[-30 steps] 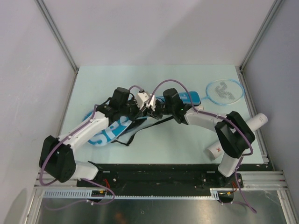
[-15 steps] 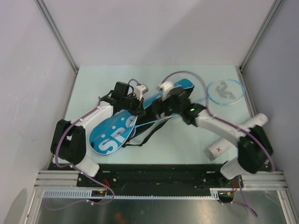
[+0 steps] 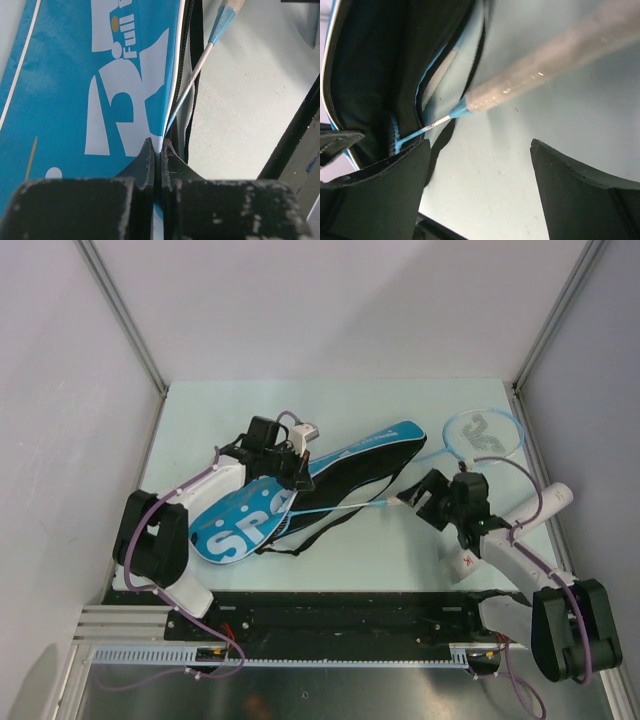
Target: Pack up the badminton gear
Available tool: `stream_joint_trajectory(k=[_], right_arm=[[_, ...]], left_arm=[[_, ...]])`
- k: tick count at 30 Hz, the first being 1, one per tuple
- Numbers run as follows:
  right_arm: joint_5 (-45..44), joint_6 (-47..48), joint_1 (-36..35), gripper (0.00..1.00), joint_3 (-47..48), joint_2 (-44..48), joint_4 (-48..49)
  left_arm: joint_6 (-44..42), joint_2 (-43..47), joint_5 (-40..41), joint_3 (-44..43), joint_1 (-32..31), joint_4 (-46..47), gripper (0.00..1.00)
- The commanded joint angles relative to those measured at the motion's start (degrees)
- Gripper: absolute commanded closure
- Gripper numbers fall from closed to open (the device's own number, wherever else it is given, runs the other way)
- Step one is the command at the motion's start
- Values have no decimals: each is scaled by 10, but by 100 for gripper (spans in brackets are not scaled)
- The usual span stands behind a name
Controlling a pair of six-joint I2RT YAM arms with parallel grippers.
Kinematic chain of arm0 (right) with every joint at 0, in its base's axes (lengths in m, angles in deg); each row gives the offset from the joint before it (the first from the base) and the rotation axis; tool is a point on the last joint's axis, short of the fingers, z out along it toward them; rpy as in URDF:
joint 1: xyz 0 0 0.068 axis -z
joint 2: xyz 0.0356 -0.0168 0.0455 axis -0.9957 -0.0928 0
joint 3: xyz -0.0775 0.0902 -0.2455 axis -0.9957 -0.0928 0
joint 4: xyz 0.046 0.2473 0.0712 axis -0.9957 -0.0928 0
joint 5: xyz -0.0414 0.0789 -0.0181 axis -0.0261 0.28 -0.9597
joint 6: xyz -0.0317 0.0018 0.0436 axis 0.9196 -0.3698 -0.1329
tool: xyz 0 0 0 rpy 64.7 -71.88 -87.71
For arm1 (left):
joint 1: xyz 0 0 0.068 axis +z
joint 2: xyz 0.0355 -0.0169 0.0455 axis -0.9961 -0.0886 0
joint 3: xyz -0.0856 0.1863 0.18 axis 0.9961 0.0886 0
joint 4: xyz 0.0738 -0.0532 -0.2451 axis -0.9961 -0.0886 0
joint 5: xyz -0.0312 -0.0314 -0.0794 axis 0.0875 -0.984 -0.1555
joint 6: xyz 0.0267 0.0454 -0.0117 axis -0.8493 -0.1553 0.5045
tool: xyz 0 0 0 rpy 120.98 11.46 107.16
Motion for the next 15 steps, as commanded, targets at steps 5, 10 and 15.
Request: stream_joint_trajectory(k=[5,10,15], right_arm=[[50,-162,83,15,-100,17,205],[51,-208,100,28,-94,-80,281],[28,-223,96,28,-95,-121,313]], left_arm=[[16,8,-52,-32,0,11,100],[12,20,-56,-29,0,11,100],[7,28,-63,-25,0,10,100]])
